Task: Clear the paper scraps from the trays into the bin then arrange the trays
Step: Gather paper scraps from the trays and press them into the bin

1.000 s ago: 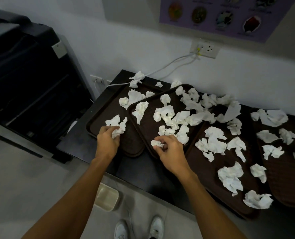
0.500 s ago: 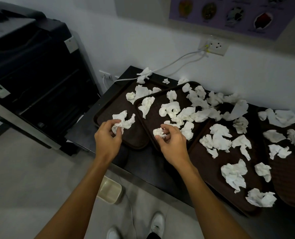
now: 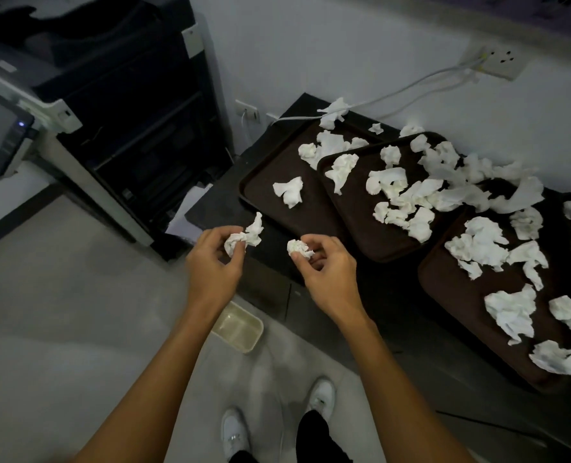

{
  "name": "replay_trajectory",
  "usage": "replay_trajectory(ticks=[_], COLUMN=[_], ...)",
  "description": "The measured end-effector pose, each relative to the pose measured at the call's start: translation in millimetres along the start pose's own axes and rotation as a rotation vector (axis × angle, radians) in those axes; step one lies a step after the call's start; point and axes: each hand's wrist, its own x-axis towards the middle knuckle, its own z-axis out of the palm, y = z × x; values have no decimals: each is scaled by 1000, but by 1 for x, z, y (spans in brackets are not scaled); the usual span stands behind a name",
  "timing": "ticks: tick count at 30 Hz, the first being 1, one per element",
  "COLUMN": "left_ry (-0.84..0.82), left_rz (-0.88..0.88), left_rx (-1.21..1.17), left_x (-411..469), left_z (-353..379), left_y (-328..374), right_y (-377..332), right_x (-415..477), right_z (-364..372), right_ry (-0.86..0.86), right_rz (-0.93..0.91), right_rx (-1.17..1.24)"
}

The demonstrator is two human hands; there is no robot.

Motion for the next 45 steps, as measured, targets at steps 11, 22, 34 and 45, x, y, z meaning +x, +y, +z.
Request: replay_trajectory(ticks=[11, 22, 34, 45], left_ry=[-50, -88, -103, -122], left_rz=[-182, -392, -632, -731], left_rx=[6, 75, 174, 190], left_x=[-48, -66, -101, -134], left_z=[-82, -37, 49, 109], left_y=[-98, -220, -402, -529], right_y=[12, 117, 314, 479], right_x=[-60, -34, -3, -4], right_z=[123, 203, 311, 396], right_ry=[-113, -302, -466, -553], right_rz=[89, 139, 277, 250], right_rx=[-26, -151, -297, -475])
